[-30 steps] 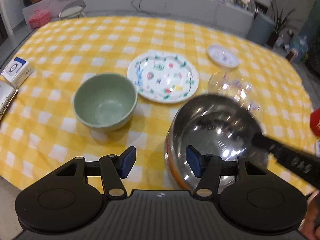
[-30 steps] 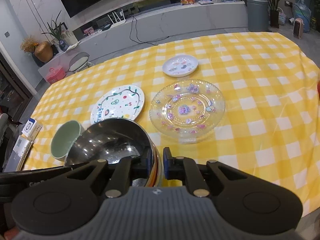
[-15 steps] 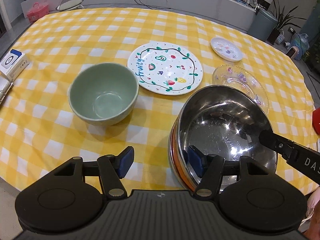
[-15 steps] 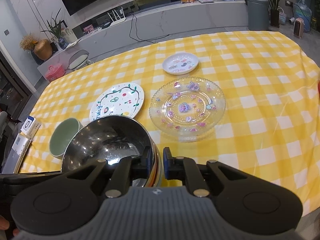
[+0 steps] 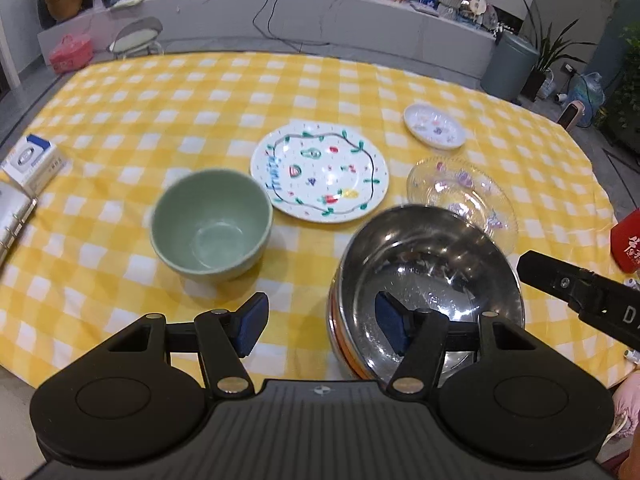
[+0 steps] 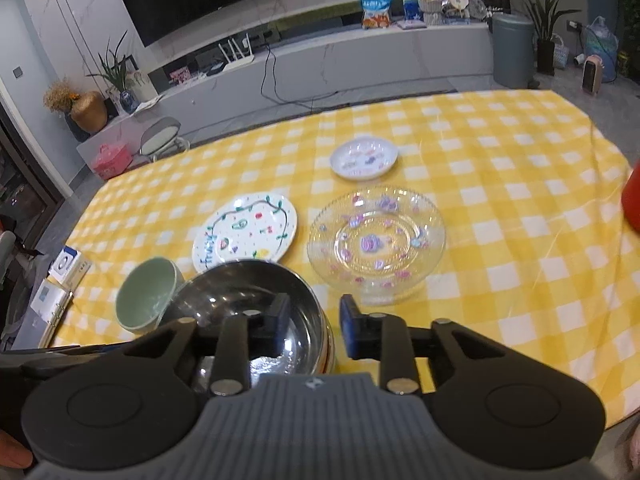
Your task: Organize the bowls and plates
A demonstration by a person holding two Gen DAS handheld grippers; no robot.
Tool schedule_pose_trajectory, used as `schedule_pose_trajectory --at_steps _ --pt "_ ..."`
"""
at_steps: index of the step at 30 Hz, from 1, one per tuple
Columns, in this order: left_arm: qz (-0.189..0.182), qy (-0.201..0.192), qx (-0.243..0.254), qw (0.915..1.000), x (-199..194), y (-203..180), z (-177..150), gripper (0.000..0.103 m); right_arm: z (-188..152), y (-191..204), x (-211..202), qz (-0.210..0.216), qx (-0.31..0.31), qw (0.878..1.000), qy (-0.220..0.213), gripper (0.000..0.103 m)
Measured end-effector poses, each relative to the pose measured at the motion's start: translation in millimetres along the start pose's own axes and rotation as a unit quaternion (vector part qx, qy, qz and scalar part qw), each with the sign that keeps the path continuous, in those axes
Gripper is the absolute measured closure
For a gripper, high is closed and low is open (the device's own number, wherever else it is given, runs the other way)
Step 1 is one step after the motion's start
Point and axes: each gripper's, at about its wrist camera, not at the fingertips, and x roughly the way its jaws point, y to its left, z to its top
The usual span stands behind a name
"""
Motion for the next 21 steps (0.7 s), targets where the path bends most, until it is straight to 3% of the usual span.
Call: schedule_pose_trajectory --at_steps 7,12,15,21 --pt "0.009 -0.013 -0.035 0.9993 -20 20 9 0.031 -1 14 -17 0.008 -0.006 1.0 -0.007 0.058" --pt "0.031 -0.027 -0.056 0.9976 -27 40 13 0.031 1 29 -18 0.034 -0.014 0.999 0.003 0.058" --pt "0.046 -0.026 -0.102 0.9934 -22 60 15 0.031 5 52 -11 0.046 -0.05 0.998 0.018 0.048" --pt "0.062 0.011 -0.183 0.9811 7 103 7 0.032 12 92 6 0.074 -0.095 0.992 0.028 0.048"
